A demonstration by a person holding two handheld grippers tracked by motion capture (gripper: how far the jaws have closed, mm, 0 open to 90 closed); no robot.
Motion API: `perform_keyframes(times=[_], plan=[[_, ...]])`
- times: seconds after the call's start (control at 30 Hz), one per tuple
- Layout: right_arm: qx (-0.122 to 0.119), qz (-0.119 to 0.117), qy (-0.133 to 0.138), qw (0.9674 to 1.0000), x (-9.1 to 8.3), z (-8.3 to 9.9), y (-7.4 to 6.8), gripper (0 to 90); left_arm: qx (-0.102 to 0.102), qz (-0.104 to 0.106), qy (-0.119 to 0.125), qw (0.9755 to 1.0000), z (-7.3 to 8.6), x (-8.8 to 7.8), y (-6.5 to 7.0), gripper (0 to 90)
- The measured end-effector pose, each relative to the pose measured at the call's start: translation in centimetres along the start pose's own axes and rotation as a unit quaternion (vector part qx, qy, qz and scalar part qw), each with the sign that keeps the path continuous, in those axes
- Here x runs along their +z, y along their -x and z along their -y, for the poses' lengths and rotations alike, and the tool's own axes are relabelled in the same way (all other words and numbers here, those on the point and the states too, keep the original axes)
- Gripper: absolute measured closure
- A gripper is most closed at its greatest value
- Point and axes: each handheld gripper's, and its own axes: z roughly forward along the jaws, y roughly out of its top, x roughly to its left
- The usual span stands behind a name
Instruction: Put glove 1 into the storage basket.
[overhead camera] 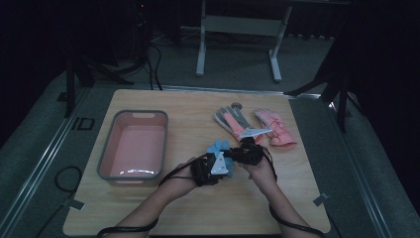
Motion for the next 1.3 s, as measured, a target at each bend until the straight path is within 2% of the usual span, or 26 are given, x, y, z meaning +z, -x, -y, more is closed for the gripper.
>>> perform_keyframes(times=[0.33, 0.63, 0.87, 1.1, 1.27, 1.3], plan=[[-0.021, -0.017, 0.013, 0.9995, 0.8, -3.8, -2.2, 83.3, -0.003, -0.033, -0.003, 0.9995, 0.7, -3.6, -1.5, 77.4], [-0.036, -0.034, 0.011, 0.9987, 3.3, -7.0, -4.4, 83.3, -0.012, -0.051, -0.018, 0.9985, 2.4, -6.7, -2.9, 77.4], [-0.050, -0.047, 0.006, 0.9976, 5.1, -9.2, -6.3, 83.3, -0.011, -0.066, -0.027, 0.9974, 3.8, -9.1, -3.7, 77.4], [-0.060, -0.062, 0.011, 0.9962, 6.9, -10.7, -8.1, 83.3, -0.020, -0.078, -0.036, 0.9961, 5.6, -11.0, -4.3, 77.4], [-0.055, -0.077, 0.014, 0.9954, 8.6, -11.5, -9.1, 83.3, -0.033, -0.087, -0.035, 0.9950, 7.6, -12.5, -4.9, 77.4], [-0.055, -0.077, 0.014, 0.9954, 8.6, -11.5, -9.1, 83.3, -0.033, -0.087, -0.035, 0.9950, 7.6, -12.5, -4.9, 77.4]])
